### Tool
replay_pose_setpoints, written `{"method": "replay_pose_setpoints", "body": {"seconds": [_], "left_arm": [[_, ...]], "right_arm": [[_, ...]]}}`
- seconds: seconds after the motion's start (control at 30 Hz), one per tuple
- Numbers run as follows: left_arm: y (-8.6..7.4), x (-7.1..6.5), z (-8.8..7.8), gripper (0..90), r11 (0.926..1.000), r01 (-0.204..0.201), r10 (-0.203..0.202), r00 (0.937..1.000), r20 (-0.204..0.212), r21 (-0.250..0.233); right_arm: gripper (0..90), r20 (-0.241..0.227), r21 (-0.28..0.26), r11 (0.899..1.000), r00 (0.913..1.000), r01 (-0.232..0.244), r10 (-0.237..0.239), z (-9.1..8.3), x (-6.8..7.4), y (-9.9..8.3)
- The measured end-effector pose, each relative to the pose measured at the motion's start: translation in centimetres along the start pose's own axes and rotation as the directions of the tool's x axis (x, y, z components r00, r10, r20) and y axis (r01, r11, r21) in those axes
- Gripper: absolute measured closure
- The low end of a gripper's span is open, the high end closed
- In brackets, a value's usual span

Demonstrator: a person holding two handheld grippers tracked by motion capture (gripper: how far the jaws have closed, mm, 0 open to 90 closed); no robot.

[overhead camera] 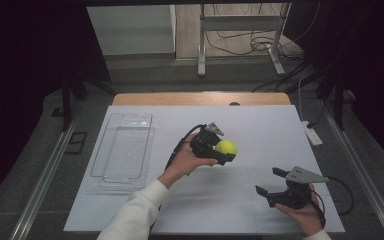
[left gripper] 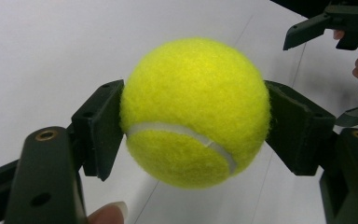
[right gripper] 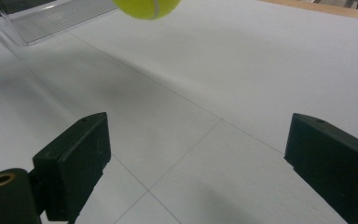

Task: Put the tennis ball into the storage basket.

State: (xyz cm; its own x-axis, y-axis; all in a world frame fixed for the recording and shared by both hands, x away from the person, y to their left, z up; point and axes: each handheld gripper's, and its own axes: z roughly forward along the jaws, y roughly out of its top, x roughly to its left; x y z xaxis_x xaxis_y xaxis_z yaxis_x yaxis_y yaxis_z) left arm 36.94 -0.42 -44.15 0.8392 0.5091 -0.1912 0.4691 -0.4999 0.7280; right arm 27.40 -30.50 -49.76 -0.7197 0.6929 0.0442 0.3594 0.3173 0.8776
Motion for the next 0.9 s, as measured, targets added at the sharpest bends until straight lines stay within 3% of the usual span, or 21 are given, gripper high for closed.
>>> {"method": "replay_pose_setpoints", "body": {"seconds": [0.67,0.9], "left_arm": [[-1.2,0.3,-2.2,27.3,0.9974,0.017,-0.019,0.9997,-0.018,-0.069],[-1.9,0.7,-3.5,27.3,0.9934,0.030,-0.035,0.9987,-0.037,-0.111]], "right_arm": [[7.3,0.002,0.008,1.000,1.0000,0.000,0.000,0.2,0.1,0.0],[7.4,0.004,0.018,1.000,1.0000,0.001,-0.001,0.3,0.1,-0.1]]}}
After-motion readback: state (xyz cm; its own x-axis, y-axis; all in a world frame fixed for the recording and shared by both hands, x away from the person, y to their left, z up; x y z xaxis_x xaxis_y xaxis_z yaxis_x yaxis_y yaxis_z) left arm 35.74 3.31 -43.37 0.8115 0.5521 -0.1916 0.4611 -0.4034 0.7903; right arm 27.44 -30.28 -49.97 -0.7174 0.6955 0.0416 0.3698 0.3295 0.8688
